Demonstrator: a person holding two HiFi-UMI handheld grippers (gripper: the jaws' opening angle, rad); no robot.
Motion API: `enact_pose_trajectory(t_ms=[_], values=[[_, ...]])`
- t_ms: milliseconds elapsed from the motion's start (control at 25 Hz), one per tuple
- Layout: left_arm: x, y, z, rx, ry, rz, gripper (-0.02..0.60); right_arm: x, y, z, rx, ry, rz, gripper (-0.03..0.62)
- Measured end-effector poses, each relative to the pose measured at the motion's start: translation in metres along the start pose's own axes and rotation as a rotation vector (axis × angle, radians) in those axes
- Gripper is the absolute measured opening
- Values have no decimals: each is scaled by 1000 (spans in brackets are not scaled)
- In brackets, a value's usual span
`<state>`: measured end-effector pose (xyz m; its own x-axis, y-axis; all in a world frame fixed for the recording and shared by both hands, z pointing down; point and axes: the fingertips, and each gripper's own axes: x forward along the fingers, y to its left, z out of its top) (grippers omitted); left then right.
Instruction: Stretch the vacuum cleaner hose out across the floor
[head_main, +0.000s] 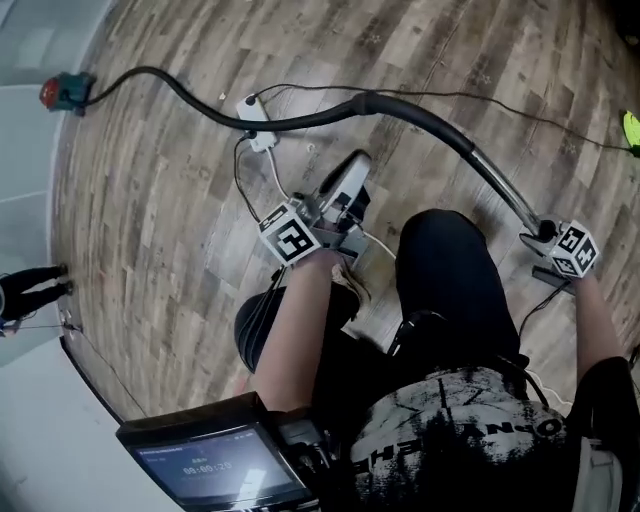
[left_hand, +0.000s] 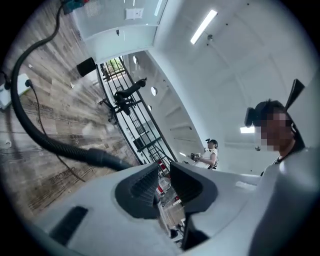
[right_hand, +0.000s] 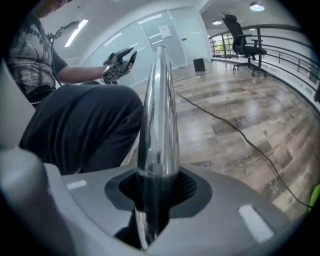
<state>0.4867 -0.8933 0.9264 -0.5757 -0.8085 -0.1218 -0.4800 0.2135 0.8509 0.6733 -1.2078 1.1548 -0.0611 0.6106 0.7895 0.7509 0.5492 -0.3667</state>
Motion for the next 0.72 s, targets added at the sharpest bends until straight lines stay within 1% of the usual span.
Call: enact_pose_trajectory(t_ms=[80,160,240,320,400,440,560,640,720], values=[[1,0,3,49,-25,1,74,3,-8,-39,25,58,13,120],[2,-5,0,91,-17,11,70,1,-7,-78,67,127,44,120],[-1,-16,-3,107,-12,27,69,2,-2,-112,110,185,91,120],[2,-28,-7,124,-20,13,69,9,-14,-132,124,212,123,120],[6,-33,-19,146,-19,-3,69,20,-30,-144,126,215,147,120],[7,-31,-26,152,-12,3,70,29,-32,-151,131,212,164,120],[2,-22,-35,134,-14,54,71,56,-20,-170,158,201,210,118],[1,-24,-32,131,-28,70,71,68,-19,-176,182,182,205,118],[1,-28,-30,147,-23,76,71,78,-30,-181,228,148,170,118]])
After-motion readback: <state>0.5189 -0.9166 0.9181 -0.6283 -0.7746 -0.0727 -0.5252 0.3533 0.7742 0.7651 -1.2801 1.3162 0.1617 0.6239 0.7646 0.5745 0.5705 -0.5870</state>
